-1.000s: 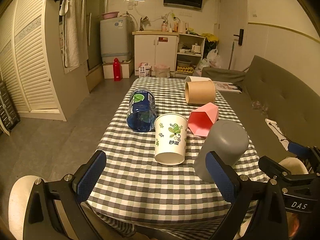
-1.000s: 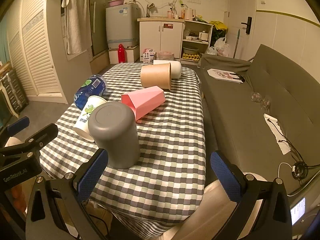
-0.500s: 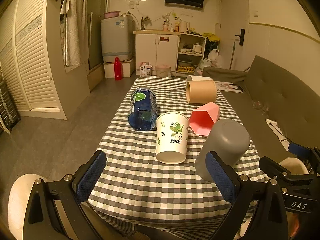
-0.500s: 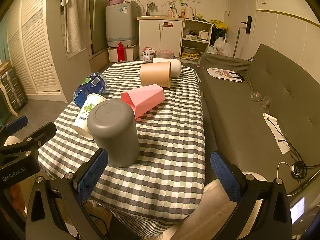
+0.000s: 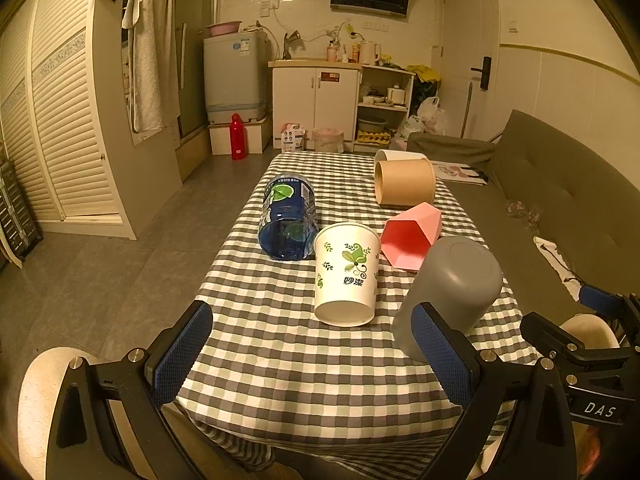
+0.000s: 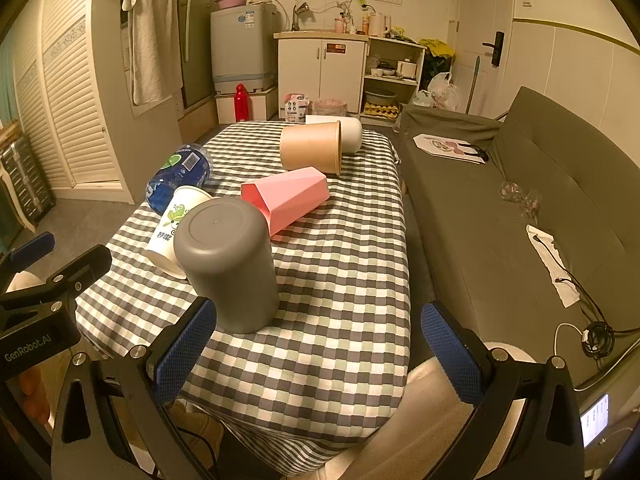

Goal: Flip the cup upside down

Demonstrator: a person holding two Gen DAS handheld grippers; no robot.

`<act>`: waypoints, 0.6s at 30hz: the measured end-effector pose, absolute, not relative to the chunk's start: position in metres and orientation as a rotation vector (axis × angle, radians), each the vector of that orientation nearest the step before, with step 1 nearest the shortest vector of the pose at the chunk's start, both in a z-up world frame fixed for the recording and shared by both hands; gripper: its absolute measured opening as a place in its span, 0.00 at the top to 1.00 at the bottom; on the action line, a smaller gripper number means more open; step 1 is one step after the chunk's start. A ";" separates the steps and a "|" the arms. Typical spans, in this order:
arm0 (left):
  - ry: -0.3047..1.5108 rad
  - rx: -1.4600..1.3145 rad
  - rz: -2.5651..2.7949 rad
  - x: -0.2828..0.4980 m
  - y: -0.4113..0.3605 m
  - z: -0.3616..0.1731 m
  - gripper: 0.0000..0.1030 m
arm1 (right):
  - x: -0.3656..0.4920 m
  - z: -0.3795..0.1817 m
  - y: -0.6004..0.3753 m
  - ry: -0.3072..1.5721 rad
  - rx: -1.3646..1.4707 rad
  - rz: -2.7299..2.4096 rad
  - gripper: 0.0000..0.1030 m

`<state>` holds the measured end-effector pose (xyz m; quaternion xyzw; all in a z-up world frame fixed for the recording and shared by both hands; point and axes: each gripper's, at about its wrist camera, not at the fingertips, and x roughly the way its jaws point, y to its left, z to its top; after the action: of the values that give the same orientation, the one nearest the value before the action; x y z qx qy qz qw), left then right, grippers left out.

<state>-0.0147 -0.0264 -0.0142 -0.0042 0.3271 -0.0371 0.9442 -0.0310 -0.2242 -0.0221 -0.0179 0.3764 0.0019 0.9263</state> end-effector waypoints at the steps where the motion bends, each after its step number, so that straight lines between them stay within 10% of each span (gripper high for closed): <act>1: 0.667 -0.008 -0.076 -0.014 -0.026 -0.014 0.01 | -0.031 -0.022 -0.224 0.771 -0.037 0.004 0.00; 18: 0.667 -0.007 -0.074 -0.015 -0.025 -0.015 0.01 | -0.031 -0.025 -0.224 0.777 -0.042 0.003 0.00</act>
<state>-0.0147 -0.0255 -0.0147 -0.0034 0.3274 -0.0361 0.9442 -0.0307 -0.2237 -0.0248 -0.0203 0.3788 0.0012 0.9252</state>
